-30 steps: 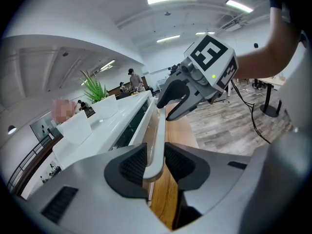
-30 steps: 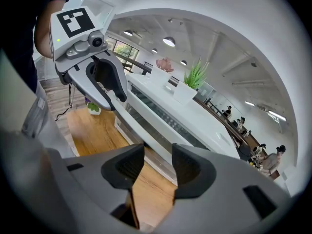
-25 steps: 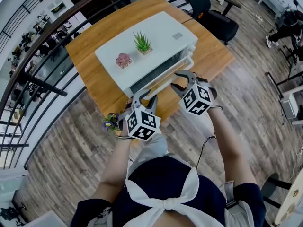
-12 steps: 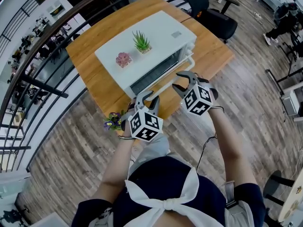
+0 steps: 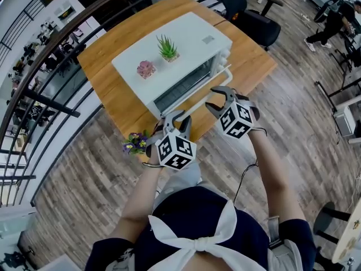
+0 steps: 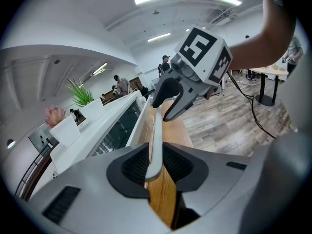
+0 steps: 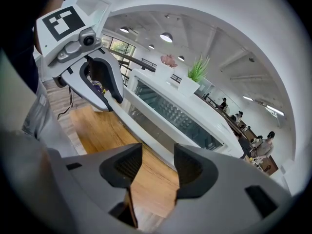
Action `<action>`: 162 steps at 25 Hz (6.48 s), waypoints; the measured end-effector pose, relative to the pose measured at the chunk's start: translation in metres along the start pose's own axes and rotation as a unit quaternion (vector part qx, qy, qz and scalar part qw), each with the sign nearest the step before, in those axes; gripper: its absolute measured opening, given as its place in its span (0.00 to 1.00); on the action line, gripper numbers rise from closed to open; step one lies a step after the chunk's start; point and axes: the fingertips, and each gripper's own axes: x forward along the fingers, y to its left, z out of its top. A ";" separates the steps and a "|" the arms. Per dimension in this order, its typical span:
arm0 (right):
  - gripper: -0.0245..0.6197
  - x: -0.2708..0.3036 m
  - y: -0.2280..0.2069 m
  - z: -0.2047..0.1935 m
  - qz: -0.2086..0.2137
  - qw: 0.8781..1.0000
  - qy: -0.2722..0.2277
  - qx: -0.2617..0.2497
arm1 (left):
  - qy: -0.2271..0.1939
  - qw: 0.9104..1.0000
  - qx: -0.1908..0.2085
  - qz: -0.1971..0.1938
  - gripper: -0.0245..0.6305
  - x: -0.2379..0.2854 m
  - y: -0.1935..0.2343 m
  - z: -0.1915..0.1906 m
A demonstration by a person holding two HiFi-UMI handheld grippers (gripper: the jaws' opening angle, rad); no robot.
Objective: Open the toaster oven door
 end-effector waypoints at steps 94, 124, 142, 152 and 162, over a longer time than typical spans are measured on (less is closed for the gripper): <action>0.20 -0.011 0.038 -0.021 -0.019 0.999 0.033 -0.039 | -0.006 0.998 -0.067 -0.016 0.09 -0.028 -0.048 -0.002; 0.22 -0.012 0.067 -0.057 -0.006 0.999 0.051 -0.008 | 0.006 0.991 -0.136 -0.013 0.07 -0.029 -0.025 -0.028; 0.23 -0.006 0.086 -0.082 0.011 0.997 0.073 -0.003 | 0.013 0.989 -0.145 -0.022 0.07 -0.021 -0.024 -0.044; 0.23 -0.002 0.097 -0.095 0.027 0.996 0.088 0.002 | 0.013 0.987 -0.156 -0.032 0.07 -0.016 -0.031 -0.048; 0.25 0.001 0.103 -0.102 0.039 0.995 0.091 0.007 | 0.023 0.986 -0.161 -0.034 0.07 -0.014 -0.034 -0.056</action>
